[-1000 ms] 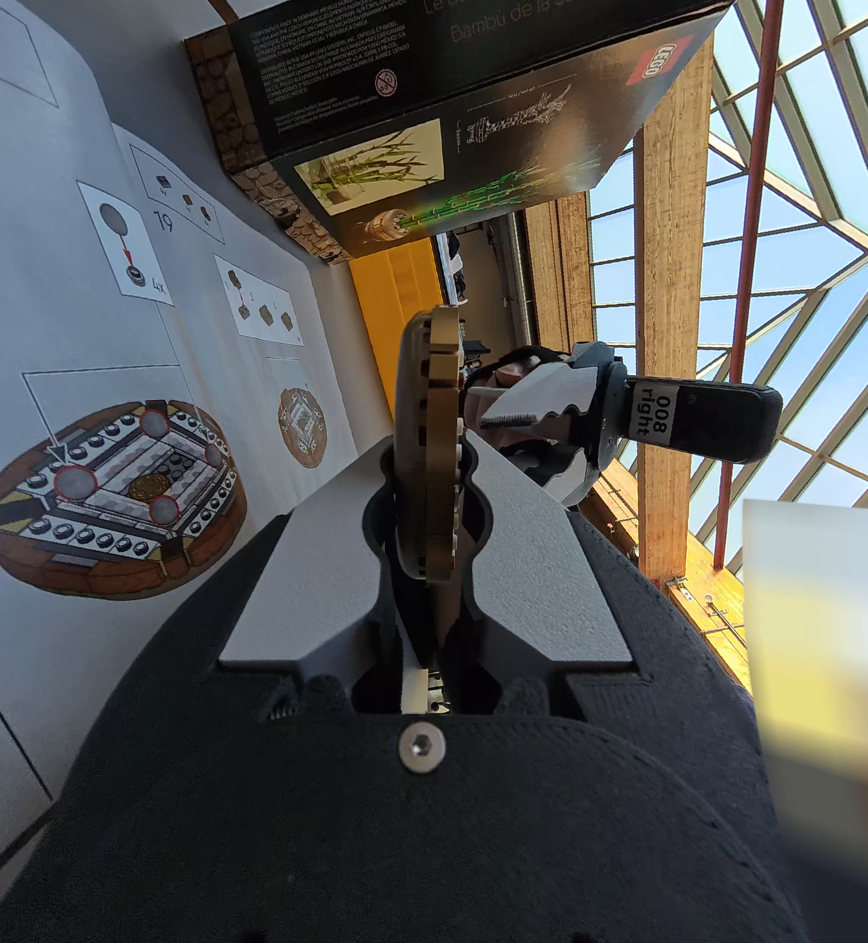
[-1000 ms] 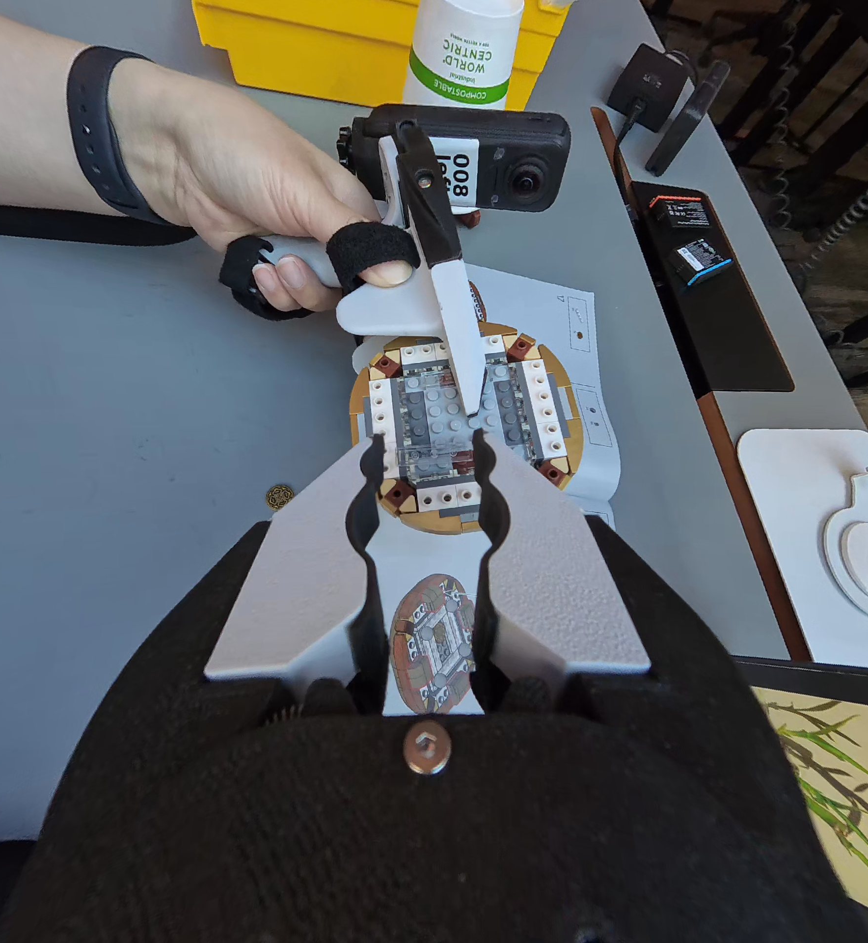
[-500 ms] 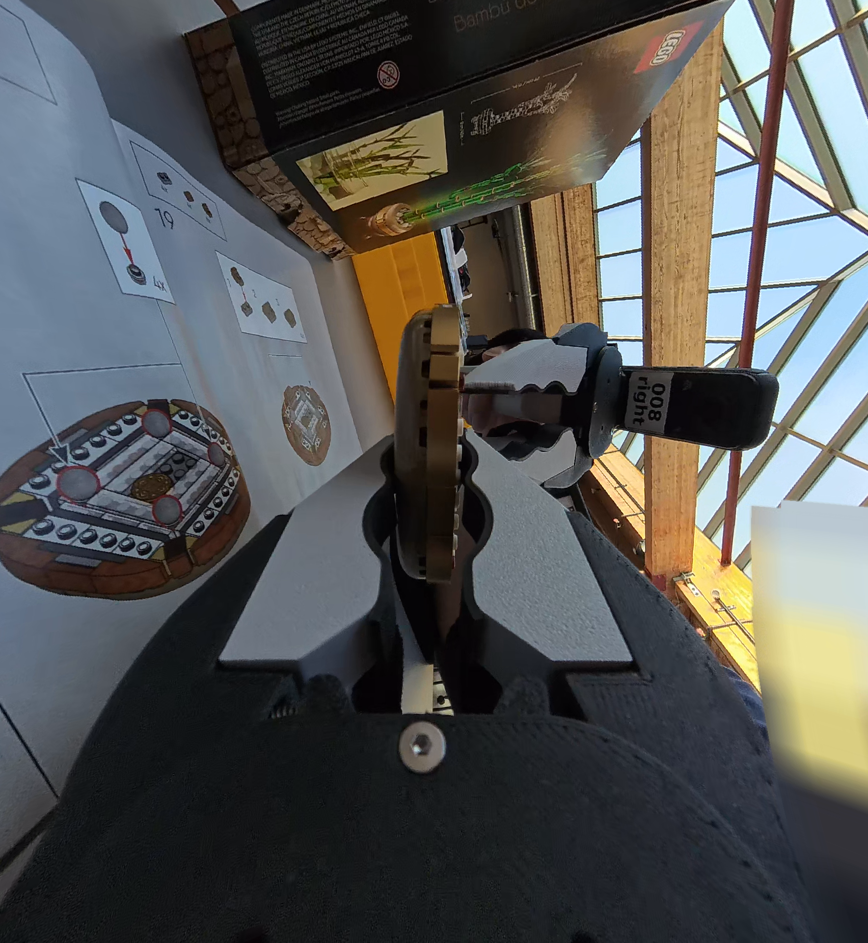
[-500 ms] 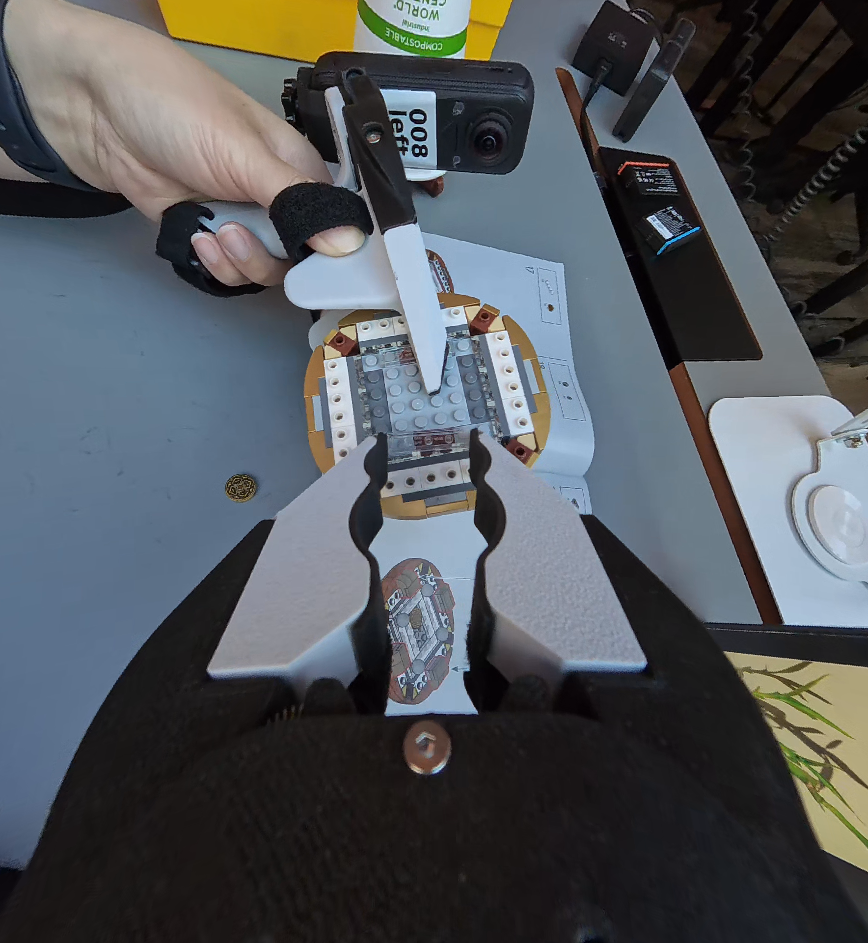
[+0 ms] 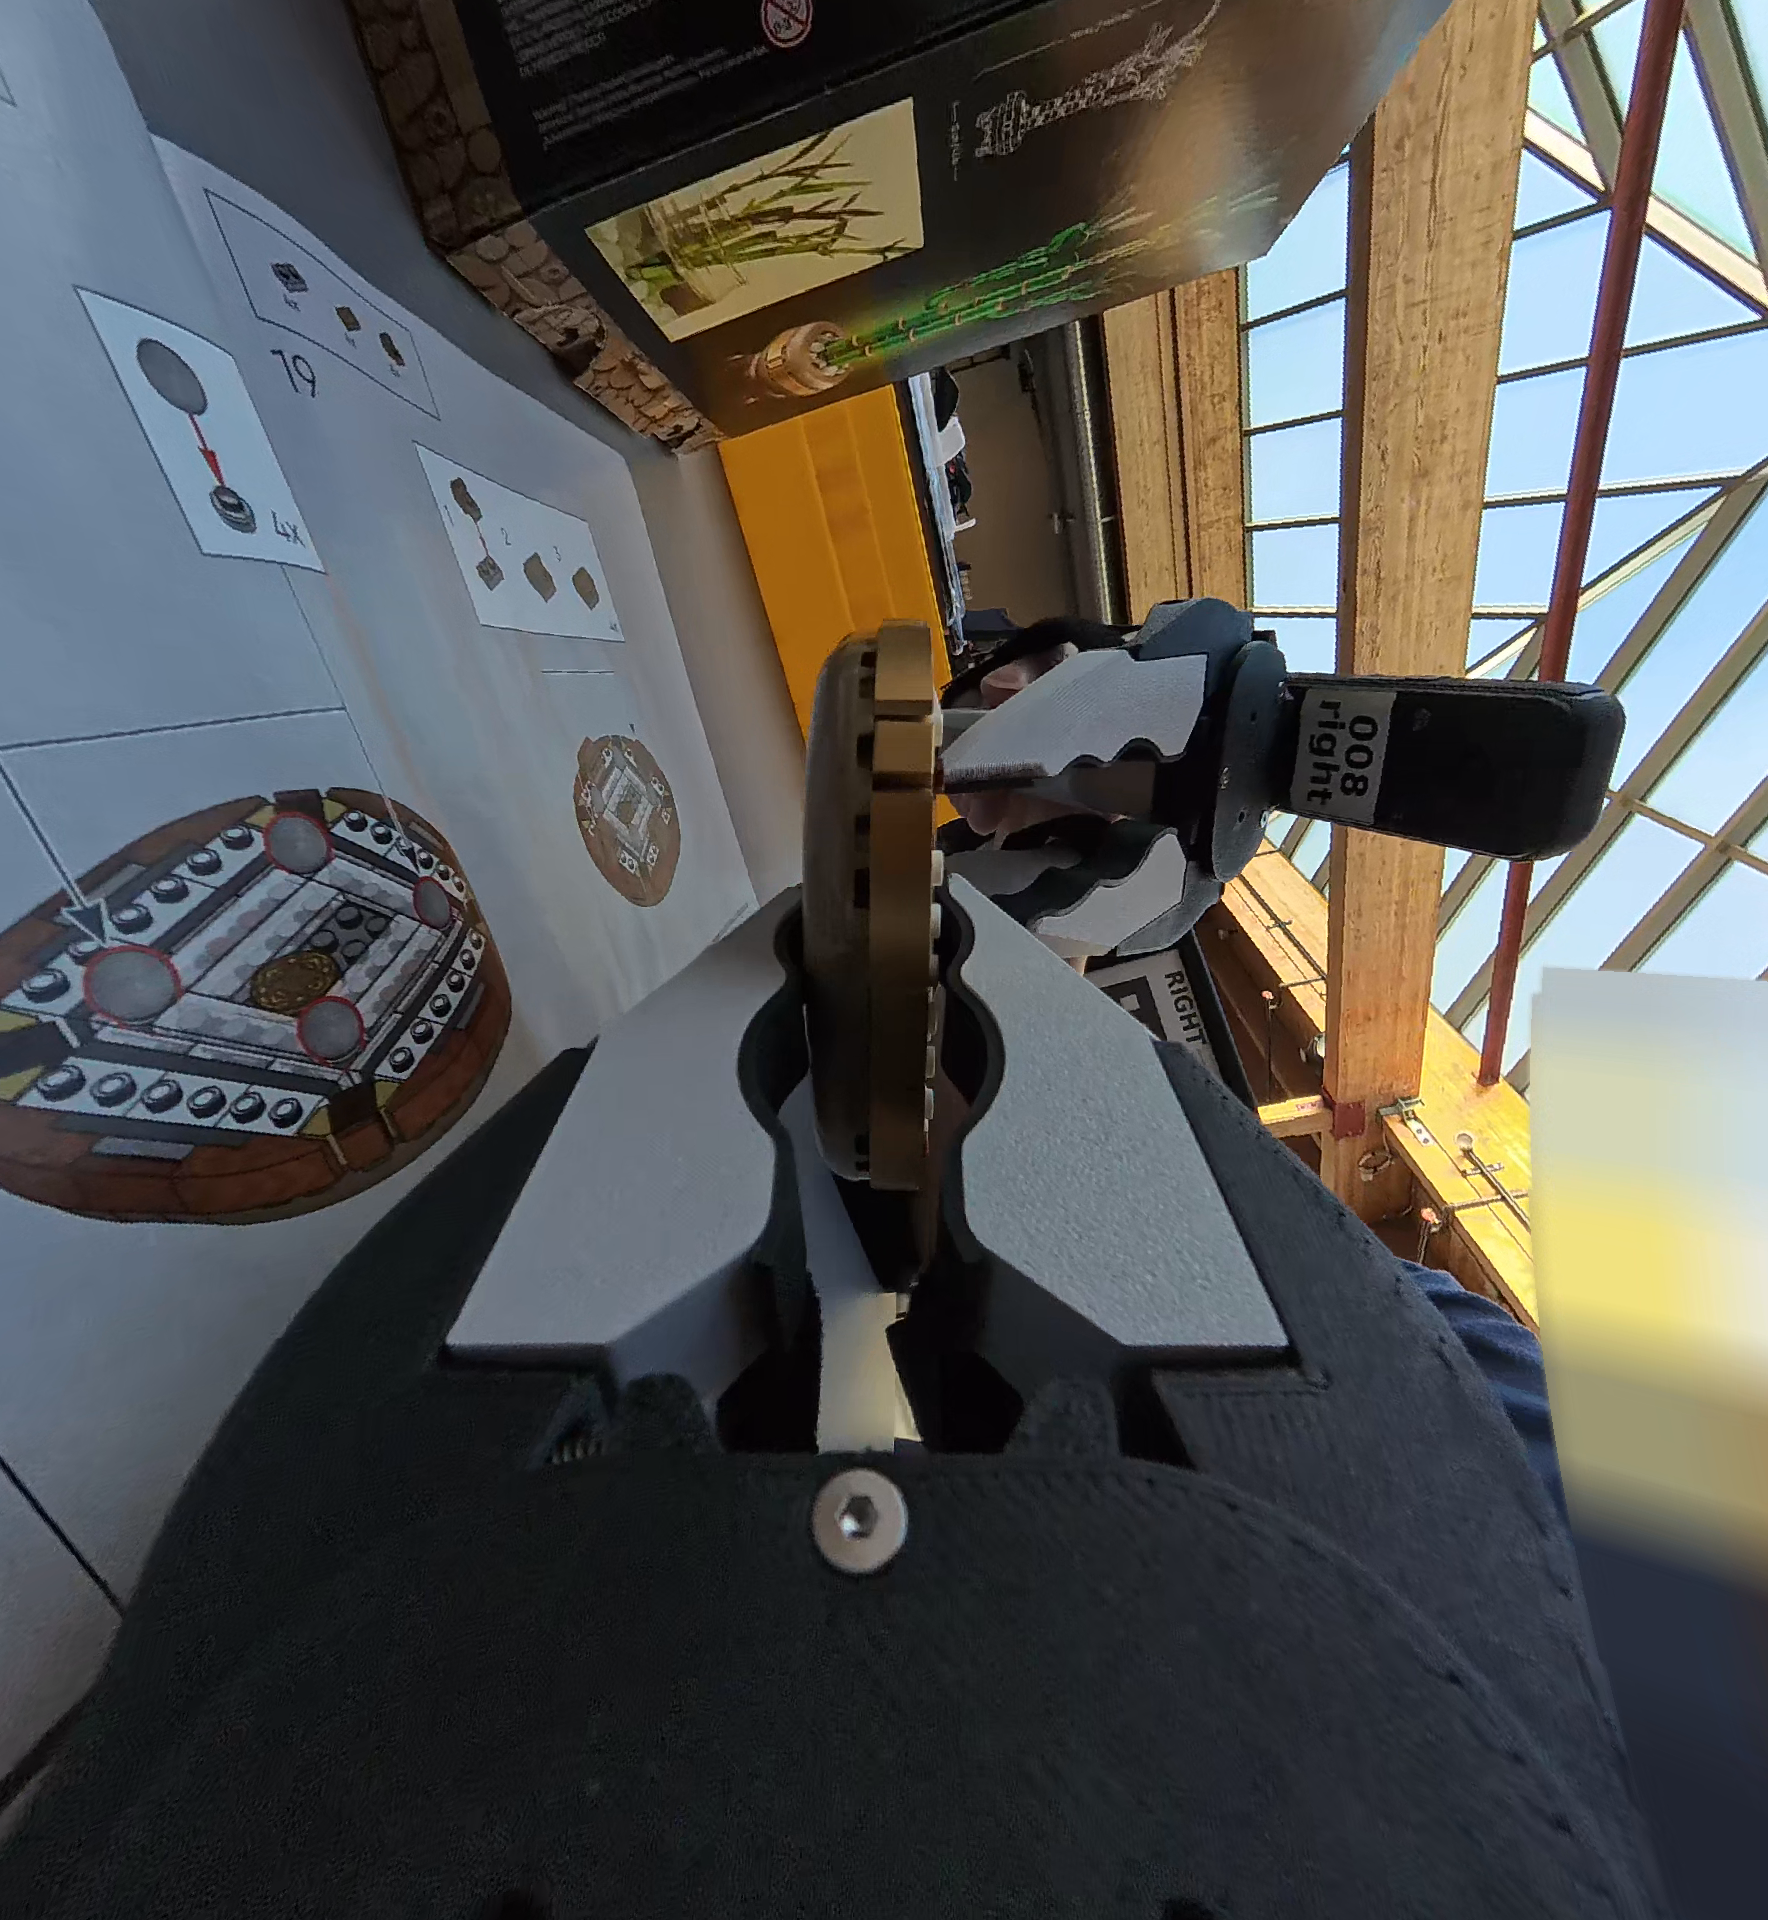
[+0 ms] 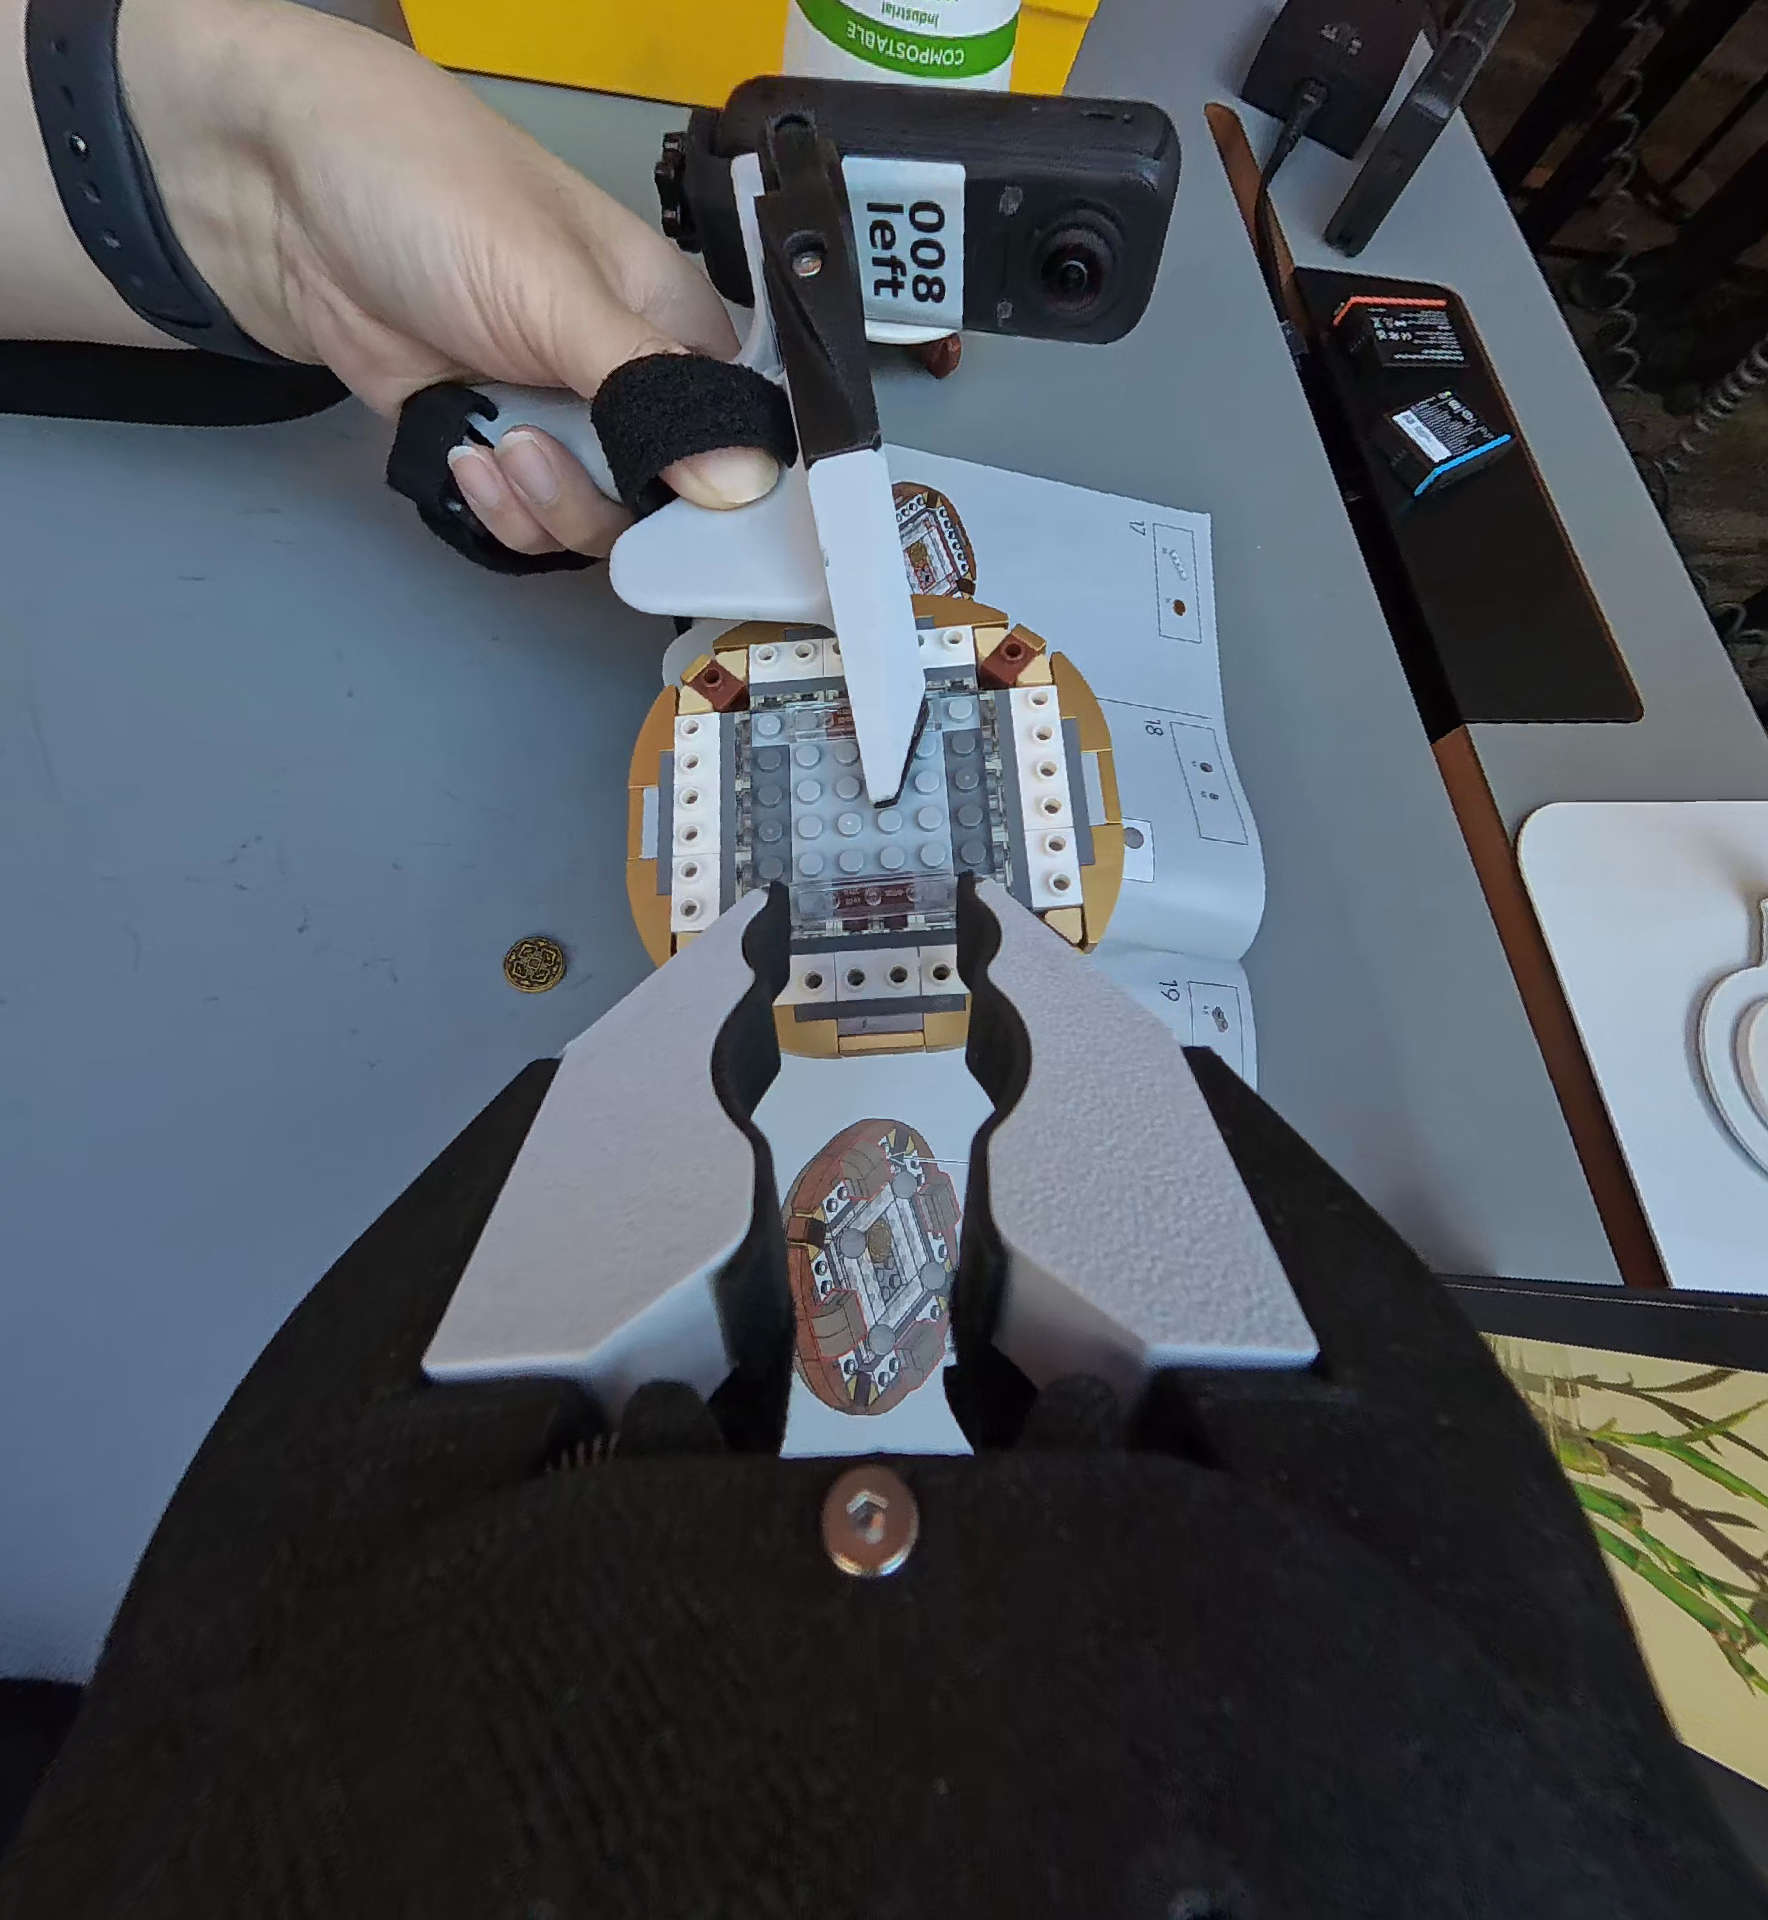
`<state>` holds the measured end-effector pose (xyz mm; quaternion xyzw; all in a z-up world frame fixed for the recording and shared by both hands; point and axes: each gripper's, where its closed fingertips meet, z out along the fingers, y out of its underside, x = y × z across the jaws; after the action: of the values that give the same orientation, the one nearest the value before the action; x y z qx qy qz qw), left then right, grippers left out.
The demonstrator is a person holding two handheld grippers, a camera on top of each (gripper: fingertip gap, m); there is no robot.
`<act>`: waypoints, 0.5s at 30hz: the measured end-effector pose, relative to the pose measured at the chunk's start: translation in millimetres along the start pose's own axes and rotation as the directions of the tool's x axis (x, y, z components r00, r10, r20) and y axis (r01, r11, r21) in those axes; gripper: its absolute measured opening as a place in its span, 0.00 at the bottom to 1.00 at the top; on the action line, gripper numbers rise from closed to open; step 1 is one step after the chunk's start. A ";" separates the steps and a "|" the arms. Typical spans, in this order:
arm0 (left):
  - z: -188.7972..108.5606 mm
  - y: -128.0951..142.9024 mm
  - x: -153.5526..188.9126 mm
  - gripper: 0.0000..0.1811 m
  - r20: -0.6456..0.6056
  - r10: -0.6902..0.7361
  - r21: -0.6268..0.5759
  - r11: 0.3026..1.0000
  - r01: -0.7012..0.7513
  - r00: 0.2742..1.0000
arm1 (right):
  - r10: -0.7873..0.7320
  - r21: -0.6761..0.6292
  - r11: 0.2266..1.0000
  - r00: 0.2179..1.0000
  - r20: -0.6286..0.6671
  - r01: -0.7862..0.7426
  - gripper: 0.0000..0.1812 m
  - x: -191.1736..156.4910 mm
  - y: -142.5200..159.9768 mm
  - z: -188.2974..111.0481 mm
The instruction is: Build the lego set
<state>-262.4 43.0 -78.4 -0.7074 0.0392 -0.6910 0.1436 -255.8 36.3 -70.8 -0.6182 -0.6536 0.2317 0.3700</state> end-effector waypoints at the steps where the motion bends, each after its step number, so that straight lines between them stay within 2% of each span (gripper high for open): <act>1: 0.0 0.1 0.6 0.10 -0.008 -0.008 0.000 1.000 0.008 1.000 | -0.004 0.004 1.000 1.000 -0.003 0.004 0.18 0.4 -0.5 -0.4; 15: -3.0 -3.6 2.3 0.10 -0.047 -0.049 0.026 0.998 0.050 0.998 | 0.004 0.040 0.999 1.000 -0.023 -0.003 0.21 5.7 -6.0 -3.6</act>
<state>-265.8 45.4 -75.2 -0.6899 0.0157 -0.7110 0.1349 -256.6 40.6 -62.9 -0.6145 -0.6435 0.2384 0.3892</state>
